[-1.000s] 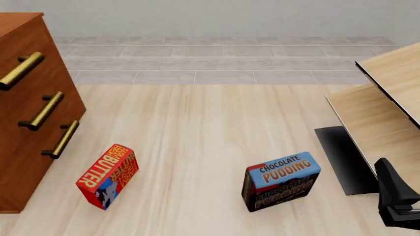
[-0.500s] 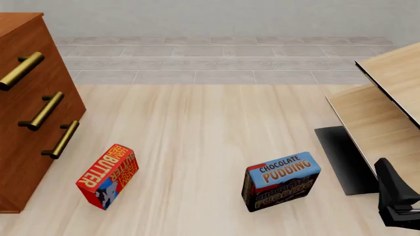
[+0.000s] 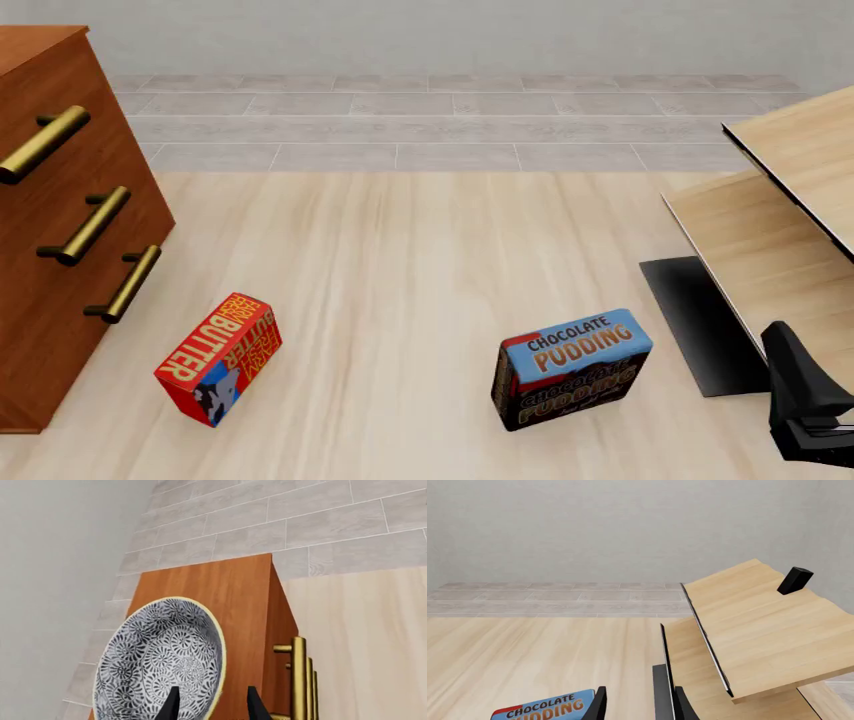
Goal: Close the top drawer of the cabinet and put the bowl on top of it.
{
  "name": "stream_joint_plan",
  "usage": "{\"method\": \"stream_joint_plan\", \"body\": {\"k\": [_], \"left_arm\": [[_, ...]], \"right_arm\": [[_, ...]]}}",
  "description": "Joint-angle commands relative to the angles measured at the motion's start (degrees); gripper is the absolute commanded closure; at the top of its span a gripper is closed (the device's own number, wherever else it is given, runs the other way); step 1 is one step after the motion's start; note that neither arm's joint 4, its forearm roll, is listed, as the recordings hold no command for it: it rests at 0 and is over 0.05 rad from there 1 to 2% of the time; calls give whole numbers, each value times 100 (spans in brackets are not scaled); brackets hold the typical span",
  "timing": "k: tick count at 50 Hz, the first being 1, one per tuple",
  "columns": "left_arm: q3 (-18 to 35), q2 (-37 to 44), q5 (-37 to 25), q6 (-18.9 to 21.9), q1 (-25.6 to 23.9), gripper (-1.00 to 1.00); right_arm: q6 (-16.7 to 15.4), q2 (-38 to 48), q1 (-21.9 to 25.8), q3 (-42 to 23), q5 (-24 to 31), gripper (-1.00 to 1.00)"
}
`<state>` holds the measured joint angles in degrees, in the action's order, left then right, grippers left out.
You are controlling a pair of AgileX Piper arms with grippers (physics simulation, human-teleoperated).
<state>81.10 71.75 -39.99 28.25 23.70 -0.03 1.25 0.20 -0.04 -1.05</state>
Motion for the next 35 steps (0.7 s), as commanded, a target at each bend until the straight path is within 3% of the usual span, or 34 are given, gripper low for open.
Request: {"method": "stream_joint_plan", "body": {"k": [1,25,35], "left_arm": [[396,-124,-302,-64,-119,-100],[1285,-537,-1231,-47,-304,-100],[1385,-759,-1502,-84,-330,-100]], "right_arm": [[2,-25,-6,2,21,-100],[1,-26,-5,2,21,-100],[2,-25,-5,2,21,-100]]}}
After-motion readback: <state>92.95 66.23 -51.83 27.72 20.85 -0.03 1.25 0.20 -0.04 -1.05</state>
